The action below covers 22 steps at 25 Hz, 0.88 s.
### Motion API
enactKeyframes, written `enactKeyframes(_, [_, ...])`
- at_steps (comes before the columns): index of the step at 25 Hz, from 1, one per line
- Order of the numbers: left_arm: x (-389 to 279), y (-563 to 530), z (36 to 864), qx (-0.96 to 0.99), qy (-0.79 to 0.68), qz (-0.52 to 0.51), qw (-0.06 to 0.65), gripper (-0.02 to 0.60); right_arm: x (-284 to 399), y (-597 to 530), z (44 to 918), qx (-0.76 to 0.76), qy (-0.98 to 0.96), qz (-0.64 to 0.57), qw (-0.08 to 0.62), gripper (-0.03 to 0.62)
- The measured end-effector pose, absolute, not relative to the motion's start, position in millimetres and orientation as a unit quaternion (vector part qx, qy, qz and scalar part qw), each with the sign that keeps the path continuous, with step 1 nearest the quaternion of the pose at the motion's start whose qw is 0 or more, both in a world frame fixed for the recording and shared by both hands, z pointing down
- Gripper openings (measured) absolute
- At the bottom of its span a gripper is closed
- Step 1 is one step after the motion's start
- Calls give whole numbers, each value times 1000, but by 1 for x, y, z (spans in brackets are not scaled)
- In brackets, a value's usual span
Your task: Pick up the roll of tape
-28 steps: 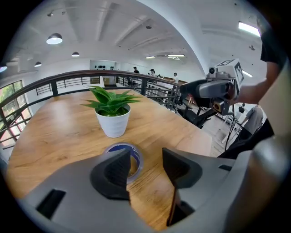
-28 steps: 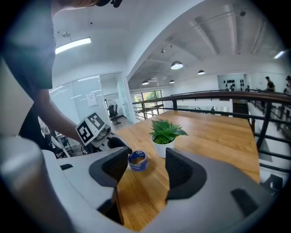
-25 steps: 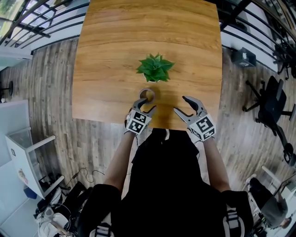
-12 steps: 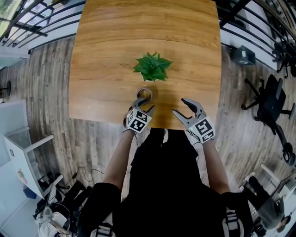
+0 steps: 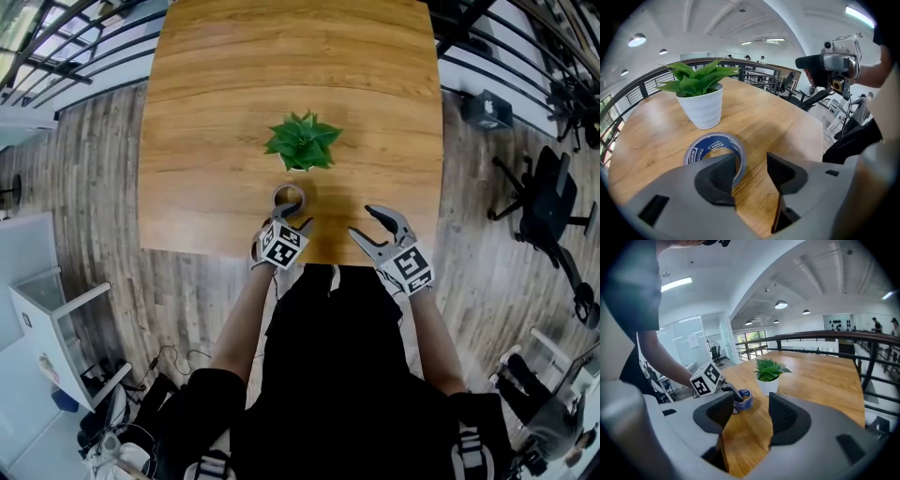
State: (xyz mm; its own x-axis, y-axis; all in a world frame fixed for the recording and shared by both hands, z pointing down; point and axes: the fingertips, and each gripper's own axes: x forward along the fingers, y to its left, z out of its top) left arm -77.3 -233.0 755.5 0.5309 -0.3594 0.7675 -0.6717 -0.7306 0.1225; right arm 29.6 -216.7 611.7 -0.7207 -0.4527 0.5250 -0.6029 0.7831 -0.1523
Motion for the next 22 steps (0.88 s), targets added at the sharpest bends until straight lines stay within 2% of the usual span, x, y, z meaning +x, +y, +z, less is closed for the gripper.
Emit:
enactKeyframes(16, [-85, -243, 760, 837, -320, 407, 178, 74, 26, -226, 607, 290, -915, 156, 232, 242])
enactKeyframes(22, [-86, -243, 761, 836, -321, 409, 176, 71, 25, -219, 610, 288, -911, 160, 247, 242])
